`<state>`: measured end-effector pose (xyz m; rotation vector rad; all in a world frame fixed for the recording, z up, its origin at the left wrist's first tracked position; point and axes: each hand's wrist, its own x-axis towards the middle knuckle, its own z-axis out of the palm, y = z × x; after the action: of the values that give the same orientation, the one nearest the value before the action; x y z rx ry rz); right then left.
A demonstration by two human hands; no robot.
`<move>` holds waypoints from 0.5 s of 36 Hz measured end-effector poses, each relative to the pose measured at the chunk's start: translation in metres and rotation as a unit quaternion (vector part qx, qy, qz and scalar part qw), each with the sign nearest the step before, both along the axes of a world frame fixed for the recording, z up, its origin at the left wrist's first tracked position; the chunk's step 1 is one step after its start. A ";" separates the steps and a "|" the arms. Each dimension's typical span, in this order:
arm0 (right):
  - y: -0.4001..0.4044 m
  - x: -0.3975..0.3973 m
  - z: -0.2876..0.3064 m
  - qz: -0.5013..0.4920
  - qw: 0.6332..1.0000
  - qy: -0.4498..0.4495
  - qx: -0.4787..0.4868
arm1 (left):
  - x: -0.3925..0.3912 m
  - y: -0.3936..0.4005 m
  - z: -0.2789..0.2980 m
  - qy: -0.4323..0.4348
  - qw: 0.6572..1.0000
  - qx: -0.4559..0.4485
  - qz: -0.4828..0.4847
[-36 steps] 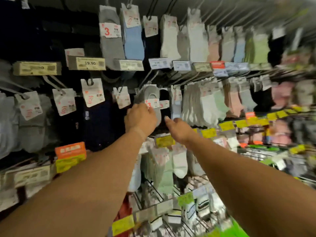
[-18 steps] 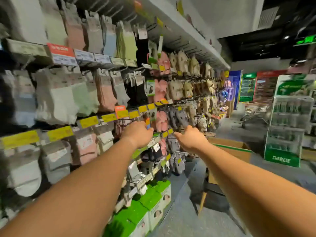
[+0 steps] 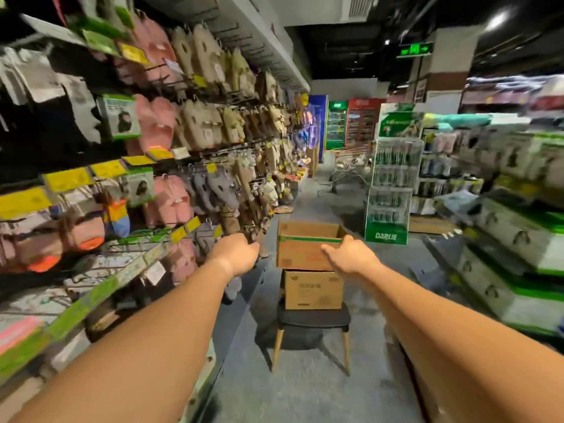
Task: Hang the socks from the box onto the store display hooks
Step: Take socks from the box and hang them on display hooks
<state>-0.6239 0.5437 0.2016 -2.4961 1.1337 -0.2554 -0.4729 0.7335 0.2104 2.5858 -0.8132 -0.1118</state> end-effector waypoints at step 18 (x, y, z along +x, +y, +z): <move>-0.256 0.175 -0.093 -0.061 0.995 -0.018 0.075 | 0.194 -0.265 -0.094 0.055 0.998 0.044 -0.003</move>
<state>-0.4488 0.2875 0.1084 -2.2865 1.2440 -0.2393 -0.2790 0.4684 0.1161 2.6323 -0.7926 -0.2956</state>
